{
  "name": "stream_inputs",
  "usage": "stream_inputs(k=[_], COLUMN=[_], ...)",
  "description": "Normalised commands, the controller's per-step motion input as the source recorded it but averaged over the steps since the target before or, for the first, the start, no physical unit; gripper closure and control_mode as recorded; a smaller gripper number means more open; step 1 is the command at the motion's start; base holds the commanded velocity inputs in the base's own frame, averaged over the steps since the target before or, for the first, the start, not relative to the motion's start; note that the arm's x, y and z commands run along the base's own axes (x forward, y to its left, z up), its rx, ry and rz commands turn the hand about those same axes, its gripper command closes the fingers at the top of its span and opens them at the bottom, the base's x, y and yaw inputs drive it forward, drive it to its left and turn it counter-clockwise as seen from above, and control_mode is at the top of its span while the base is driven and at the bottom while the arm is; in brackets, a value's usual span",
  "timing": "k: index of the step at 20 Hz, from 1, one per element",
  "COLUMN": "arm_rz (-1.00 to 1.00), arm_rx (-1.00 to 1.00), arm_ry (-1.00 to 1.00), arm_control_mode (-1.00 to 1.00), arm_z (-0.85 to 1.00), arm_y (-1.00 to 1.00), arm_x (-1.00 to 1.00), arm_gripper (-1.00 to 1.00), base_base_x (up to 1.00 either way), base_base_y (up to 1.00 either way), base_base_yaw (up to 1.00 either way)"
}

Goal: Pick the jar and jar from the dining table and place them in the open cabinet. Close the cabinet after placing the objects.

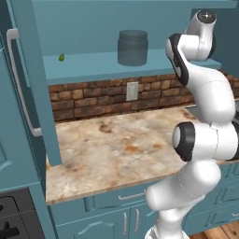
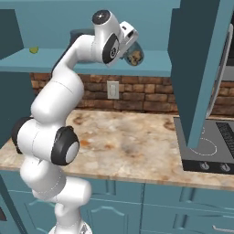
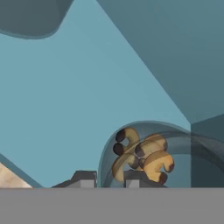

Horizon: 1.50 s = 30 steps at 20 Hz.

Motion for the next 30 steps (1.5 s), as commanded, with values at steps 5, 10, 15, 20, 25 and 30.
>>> stream_inputs(k=[5,10,15,20,25,30], arm_rz=[0.00,0.01,0.07,0.08,0.05,0.00], arm_rx=[0.00,0.00,0.00,0.00,0.00,-0.02], arm_ry=[0.12,0.06,-0.02,-0.12,-0.09,-0.10], arm_control_mode=[-1.00,-1.00,-1.00,-1.00,-1.00,-1.00], arm_z=[0.00,0.00,0.00,0.01,0.01,0.02], arm_y=[0.00,0.00,0.00,0.00,0.00,0.00], arm_x=[0.20,0.26,0.28,0.14,0.04,0.00], arm_gripper=[1.00,1.00,-1.00,-1.00,-1.00,-1.00], base_base_x=[0.00,0.00,0.00,0.00,0.00,0.00], base_base_y=[0.00,0.00,0.00,0.00,0.00,0.00], base_base_yaw=[0.00,0.00,0.00,0.00,0.00,0.00])
